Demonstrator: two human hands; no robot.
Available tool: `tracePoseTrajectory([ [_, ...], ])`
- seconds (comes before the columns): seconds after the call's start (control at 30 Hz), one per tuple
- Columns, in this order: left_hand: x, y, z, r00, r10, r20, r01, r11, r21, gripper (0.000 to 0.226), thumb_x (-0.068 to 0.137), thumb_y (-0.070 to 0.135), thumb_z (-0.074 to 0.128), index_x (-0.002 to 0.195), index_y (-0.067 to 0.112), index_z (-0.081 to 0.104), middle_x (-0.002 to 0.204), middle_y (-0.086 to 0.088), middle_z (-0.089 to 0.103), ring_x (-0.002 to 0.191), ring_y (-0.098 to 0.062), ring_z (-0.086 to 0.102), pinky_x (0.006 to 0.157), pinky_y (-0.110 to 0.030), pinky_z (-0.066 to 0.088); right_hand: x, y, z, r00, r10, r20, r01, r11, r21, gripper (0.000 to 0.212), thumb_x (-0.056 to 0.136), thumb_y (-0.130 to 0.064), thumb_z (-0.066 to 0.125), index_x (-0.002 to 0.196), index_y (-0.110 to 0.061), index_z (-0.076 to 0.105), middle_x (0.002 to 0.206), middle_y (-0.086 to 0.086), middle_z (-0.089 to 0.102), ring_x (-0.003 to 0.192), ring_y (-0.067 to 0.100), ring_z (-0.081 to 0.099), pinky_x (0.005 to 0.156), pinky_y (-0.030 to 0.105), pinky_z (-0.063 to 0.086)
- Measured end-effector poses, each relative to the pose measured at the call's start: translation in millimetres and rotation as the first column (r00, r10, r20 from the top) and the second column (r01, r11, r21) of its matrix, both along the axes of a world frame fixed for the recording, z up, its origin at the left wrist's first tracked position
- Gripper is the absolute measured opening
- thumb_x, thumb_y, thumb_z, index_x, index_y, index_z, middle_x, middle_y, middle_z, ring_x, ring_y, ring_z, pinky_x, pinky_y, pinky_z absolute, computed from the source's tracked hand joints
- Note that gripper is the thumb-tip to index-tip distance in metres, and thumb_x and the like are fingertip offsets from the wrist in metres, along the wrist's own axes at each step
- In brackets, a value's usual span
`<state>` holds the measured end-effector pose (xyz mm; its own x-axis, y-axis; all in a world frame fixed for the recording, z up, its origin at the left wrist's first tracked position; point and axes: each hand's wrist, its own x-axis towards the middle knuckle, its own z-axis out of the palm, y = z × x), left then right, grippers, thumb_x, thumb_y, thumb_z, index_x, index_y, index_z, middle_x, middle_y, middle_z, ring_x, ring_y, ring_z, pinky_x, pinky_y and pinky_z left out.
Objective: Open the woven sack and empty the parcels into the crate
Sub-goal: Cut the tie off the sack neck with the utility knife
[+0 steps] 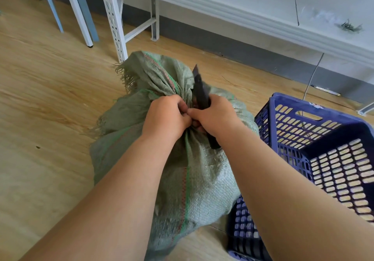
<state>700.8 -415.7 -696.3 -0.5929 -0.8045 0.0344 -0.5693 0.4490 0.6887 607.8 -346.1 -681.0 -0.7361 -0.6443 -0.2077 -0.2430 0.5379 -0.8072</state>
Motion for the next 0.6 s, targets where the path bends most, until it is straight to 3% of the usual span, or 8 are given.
tracePoseTrajectory([
  [0.13, 5, 0, 3, 0.994, 0.037, -0.100, -0.037, 0.999, 0.003, 0.011, 0.075, 0.026, 0.071, 0.084, 0.020, 0.071, 0.071, 0.004, 0.066, 0.071, -0.014, 0.063, 0.064, -0.024, 0.049, -5, 5, -1, 0.995, 0.036, 0.088, -0.038, 0.999, 0.022, 0.021, 0.085, -0.025, 0.073, 0.096, -0.011, 0.062, 0.059, 0.004, 0.062, 0.043, 0.013, 0.054, 0.046, 0.024, 0.048],
  [0.27, 6, -1, 5, 0.990, 0.032, -0.135, -0.028, 0.999, 0.028, 0.009, 0.076, 0.023, 0.072, 0.086, 0.023, 0.071, 0.077, 0.004, 0.067, 0.074, -0.014, 0.064, 0.068, -0.026, 0.052, -13, 7, -4, 0.995, 0.014, 0.103, -0.009, 0.999, -0.045, 0.019, 0.082, -0.021, 0.077, 0.095, -0.013, 0.066, 0.054, 0.001, 0.057, 0.036, 0.007, 0.050, 0.045, 0.022, 0.045],
  [0.4, 2, -6, 37, 0.992, 0.014, -0.125, -0.040, 0.978, -0.206, 0.021, 0.084, 0.030, 0.069, 0.104, 0.029, 0.063, 0.108, 0.006, 0.057, 0.096, -0.014, 0.059, 0.083, -0.036, 0.053, -13, 2, -11, 0.976, -0.137, 0.171, 0.157, 0.981, -0.113, 0.014, 0.080, -0.018, 0.079, 0.080, -0.018, 0.065, 0.056, -0.001, 0.058, 0.038, 0.008, 0.050, 0.051, 0.024, 0.046],
  [0.5, -3, -2, 63, 0.956, -0.078, -0.284, -0.021, 0.943, -0.332, 0.015, 0.091, 0.020, 0.061, 0.104, 0.027, 0.062, 0.104, 0.011, 0.062, 0.092, -0.008, 0.061, 0.080, -0.030, 0.055, -11, 2, -13, 0.946, -0.185, 0.266, 0.233, 0.959, -0.160, 0.020, 0.078, -0.012, 0.079, 0.080, -0.014, 0.059, 0.059, 0.000, 0.057, 0.040, 0.009, 0.050, 0.046, 0.021, 0.045],
  [0.6, -2, 4, 38, 0.988, -0.153, -0.033, 0.131, 0.924, -0.360, 0.018, 0.094, 0.022, 0.057, 0.100, 0.032, 0.070, 0.103, 0.010, 0.065, 0.096, -0.015, 0.060, 0.078, -0.035, 0.053, -9, 2, -12, 0.932, -0.182, 0.313, 0.255, 0.944, -0.211, 0.025, 0.076, -0.008, 0.079, 0.085, -0.013, 0.056, 0.060, 0.001, 0.055, 0.042, 0.011, 0.049, 0.044, 0.021, 0.044],
])
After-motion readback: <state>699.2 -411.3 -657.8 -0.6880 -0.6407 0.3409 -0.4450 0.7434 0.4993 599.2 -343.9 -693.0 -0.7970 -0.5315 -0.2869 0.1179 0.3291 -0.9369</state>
